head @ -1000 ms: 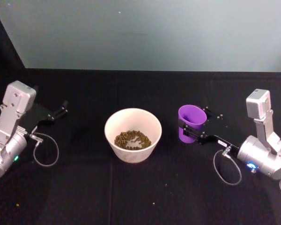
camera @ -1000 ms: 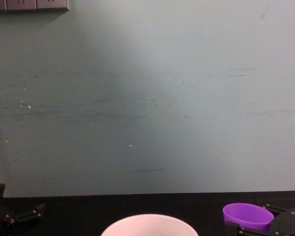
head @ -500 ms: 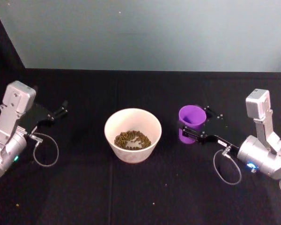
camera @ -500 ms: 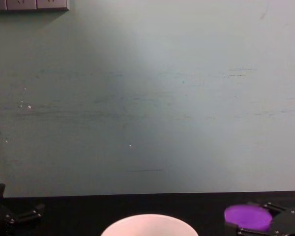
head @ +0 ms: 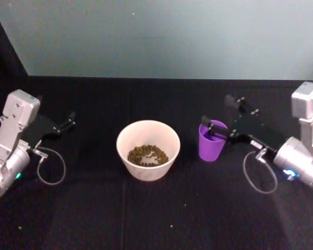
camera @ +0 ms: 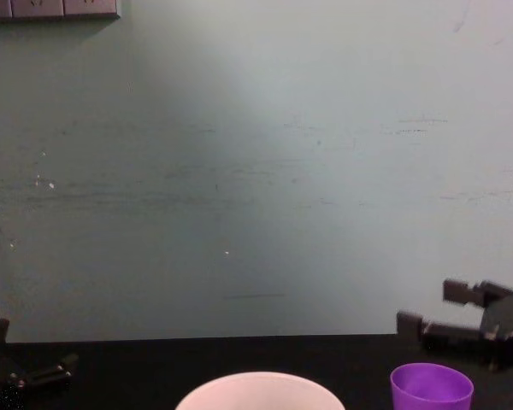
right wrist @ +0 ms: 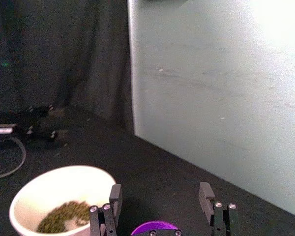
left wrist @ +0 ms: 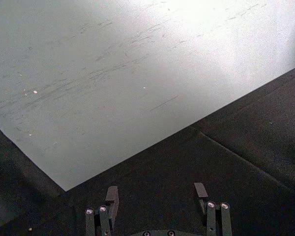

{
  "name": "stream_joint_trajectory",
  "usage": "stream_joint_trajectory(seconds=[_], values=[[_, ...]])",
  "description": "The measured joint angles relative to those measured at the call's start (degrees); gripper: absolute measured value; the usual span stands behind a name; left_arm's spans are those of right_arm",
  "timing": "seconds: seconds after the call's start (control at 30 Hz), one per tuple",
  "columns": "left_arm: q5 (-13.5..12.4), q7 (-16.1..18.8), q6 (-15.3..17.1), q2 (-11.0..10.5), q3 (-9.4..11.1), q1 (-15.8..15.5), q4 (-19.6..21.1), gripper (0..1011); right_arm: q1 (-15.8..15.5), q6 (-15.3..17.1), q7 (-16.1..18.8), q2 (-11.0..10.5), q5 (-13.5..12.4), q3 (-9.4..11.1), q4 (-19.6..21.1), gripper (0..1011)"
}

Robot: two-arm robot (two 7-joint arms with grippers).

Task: Pick up the cup and pour the mung beans from the cup into the bowl.

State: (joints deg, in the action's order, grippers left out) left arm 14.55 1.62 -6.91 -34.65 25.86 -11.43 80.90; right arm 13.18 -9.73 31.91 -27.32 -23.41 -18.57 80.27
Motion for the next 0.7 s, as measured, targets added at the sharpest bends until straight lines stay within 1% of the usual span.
stream_joint_trajectory(seconds=[0.07,0.1,0.2,0.27,0.33,0.4,0.43,0.5,0.53,0.6,0.63,0.7], values=[[0.0,0.0,0.0,0.0,0.0,0.0,0.0,1000,-0.9,1.1,-1.7,-0.2,0.0,0.7,1.9,1003],[0.0,0.0,0.0,0.0,0.0,0.0,0.0,1000,-2.0,2.3,-3.9,-0.4,0.2,1.6,4.0,1002],[0.0,0.0,0.0,0.0,0.0,0.0,0.0,1000,-3.6,3.7,-7.2,-0.4,0.9,2.9,6.7,1002],[0.0,0.0,0.0,0.0,0.0,0.0,0.0,1000,-6.5,5.6,-12.8,0.3,2.5,5.1,10.2,1002],[0.0,0.0,0.0,0.0,0.0,0.0,0.0,1000,-7.9,6.2,-16.0,0.9,3.7,6.2,11.5,1002],[0.0,0.0,0.0,0.0,0.0,0.0,0.0,1000,-9.1,6.6,-19.3,1.7,5.1,7.3,12.3,1002],[0.0,0.0,0.0,0.0,0.0,0.0,0.0,1000,-10.0,6.7,-22.2,2.5,6.3,8.3,12.5,1002],[0.0,0.0,0.0,0.0,0.0,0.0,0.0,1000,-10.7,6.7,-24.8,3.5,7.4,9.1,12.4,1002],[0.0,0.0,0.0,0.0,0.0,0.0,0.0,1000,-11.2,6.7,-27.0,4.2,8.7,9.7,12.0,1002],[0.0,0.0,0.0,0.0,0.0,0.0,0.0,1000,-11.4,6.5,-28.7,5.0,9.7,10.2,11.4,1002],[0.0,0.0,0.0,0.0,0.0,0.0,0.0,1000,-11.5,6.0,-30.3,5.7,10.8,10.6,10.6,1002],[0.0,0.0,0.0,0.0,0.0,0.0,0.0,1000,-11.5,5.1,-31.6,6.3,12.0,10.9,9.6,1002]])
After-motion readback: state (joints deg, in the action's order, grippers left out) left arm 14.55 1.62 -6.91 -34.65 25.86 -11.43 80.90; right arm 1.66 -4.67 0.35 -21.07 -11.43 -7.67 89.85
